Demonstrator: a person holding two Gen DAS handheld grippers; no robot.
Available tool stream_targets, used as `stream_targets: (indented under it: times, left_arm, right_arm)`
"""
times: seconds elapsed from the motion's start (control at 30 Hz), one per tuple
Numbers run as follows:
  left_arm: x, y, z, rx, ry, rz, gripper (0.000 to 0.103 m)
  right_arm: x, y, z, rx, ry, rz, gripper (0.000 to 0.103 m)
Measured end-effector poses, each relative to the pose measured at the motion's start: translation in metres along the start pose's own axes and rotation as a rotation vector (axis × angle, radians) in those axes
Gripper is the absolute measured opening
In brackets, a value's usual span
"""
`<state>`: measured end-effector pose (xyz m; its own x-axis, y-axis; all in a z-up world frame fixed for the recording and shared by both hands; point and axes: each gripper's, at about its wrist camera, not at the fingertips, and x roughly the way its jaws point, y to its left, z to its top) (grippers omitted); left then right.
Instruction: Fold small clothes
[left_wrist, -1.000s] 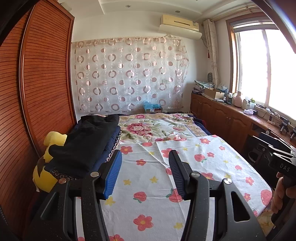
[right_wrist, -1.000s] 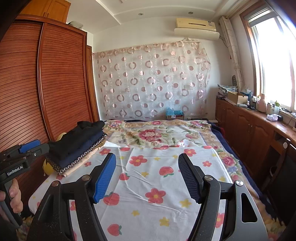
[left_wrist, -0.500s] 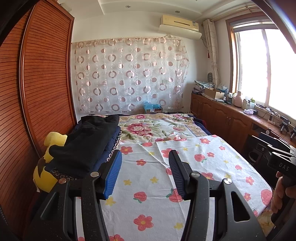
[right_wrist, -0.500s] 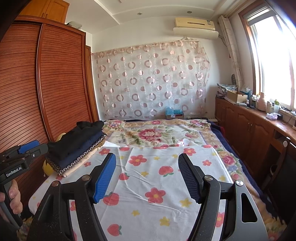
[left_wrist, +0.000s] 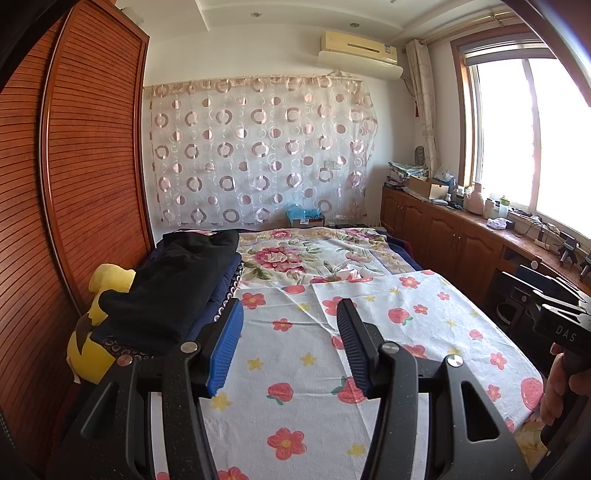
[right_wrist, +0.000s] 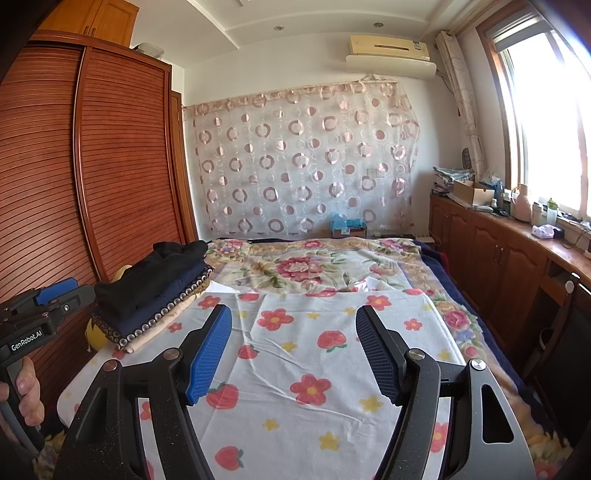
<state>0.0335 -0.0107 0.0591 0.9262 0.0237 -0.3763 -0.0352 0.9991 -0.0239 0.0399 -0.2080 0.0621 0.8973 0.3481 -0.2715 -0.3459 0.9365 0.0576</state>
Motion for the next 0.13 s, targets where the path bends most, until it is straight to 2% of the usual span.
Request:
stream_targets:
  times: [0.13]
  left_arm:
    - [0.0000,-0.0003,-0.0003,-0.001,-0.001,0.000,0.054]
  right_arm:
    - [0.0008,-0.0023,0.0004,0.000,0.002,0.002,0.072]
